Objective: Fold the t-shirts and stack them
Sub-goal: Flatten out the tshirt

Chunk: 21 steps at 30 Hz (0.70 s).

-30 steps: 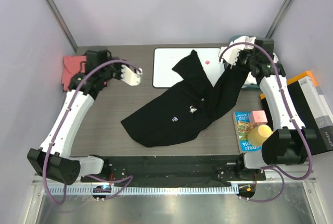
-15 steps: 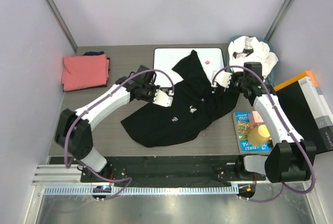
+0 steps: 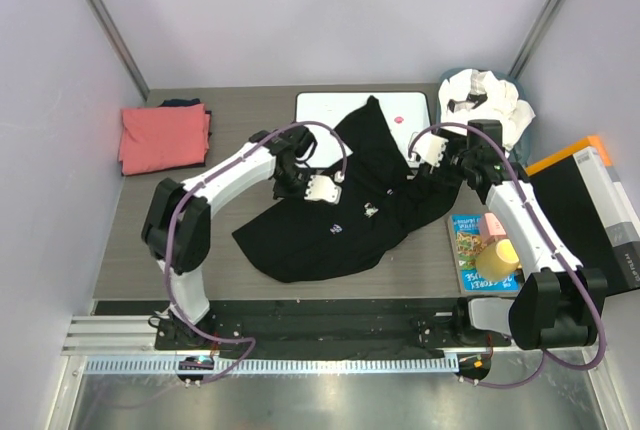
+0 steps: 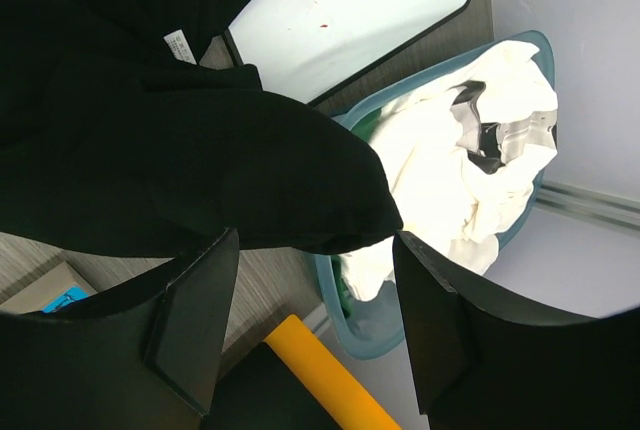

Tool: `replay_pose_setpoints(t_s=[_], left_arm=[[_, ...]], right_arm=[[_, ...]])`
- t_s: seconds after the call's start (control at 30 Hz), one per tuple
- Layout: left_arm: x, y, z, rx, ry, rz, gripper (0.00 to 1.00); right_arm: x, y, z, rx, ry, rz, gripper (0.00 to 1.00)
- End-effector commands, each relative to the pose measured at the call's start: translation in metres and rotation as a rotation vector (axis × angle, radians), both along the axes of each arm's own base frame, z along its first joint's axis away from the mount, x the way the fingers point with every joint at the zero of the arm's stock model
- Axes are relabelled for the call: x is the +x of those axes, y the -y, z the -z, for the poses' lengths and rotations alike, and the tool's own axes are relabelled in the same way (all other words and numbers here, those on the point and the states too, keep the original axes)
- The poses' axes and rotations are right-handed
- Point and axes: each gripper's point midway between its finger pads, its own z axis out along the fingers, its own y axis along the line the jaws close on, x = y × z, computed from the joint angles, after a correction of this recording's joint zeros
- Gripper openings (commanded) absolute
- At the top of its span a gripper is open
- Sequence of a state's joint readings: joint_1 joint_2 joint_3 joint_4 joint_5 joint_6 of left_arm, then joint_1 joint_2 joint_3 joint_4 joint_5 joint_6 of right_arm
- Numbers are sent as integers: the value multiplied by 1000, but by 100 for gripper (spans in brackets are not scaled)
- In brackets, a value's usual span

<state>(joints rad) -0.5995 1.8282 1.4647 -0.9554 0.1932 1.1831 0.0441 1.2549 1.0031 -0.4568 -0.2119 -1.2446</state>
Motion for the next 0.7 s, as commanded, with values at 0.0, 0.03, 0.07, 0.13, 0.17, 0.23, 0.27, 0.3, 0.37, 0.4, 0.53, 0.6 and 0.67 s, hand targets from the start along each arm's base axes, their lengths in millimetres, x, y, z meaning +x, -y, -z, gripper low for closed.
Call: replay_pose_setpoints(t_s=[0.0, 0.03, 0.07, 0.13, 0.17, 0.23, 0.27, 0.3, 0.37, 0.4, 0.53, 0.6, 0.67], left_arm=[[-22, -5, 20, 82, -197, -30, 0], [-28, -9, 22, 109, -236, -37, 0], [-26, -7, 22, 111, -248, -50, 0], [-30, -11, 31, 139, -301, -72, 0], [-29, -12, 34, 147, -304, -83, 0], [-28, -17, 46, 189, -314, -100, 0], [-26, -19, 49, 203, -308, -112, 0], [-25, -24, 52, 232, -309, -117, 0], [-21, -25, 60, 262, -313, -147, 0], [-20, -29, 61, 287, -309, -158, 0], [-15, -40, 71, 363, -294, -183, 0], [-8, -43, 75, 380, -261, -202, 0], [-1, -55, 79, 446, -211, -218, 0]], right_arm=[[4, -1, -4, 24, 17, 27, 68], [6, -2, -7, 28, 21, 31, 68], [7, -2, -6, 34, 17, 40, 67], [10, -1, -9, 36, 22, 45, 68], [11, 0, -10, 36, 24, 50, 67], [14, 0, -11, 33, 22, 53, 67], [16, 0, -12, 33, 25, 54, 67], [20, -1, -14, 34, 28, 53, 67], [25, 0, -18, 33, 36, 58, 67], [30, 0, -23, 36, 48, 63, 67], [43, 1, -34, 36, 79, 66, 66], [49, 0, -42, 35, 103, 62, 66], [54, 0, -47, 36, 125, 64, 66]])
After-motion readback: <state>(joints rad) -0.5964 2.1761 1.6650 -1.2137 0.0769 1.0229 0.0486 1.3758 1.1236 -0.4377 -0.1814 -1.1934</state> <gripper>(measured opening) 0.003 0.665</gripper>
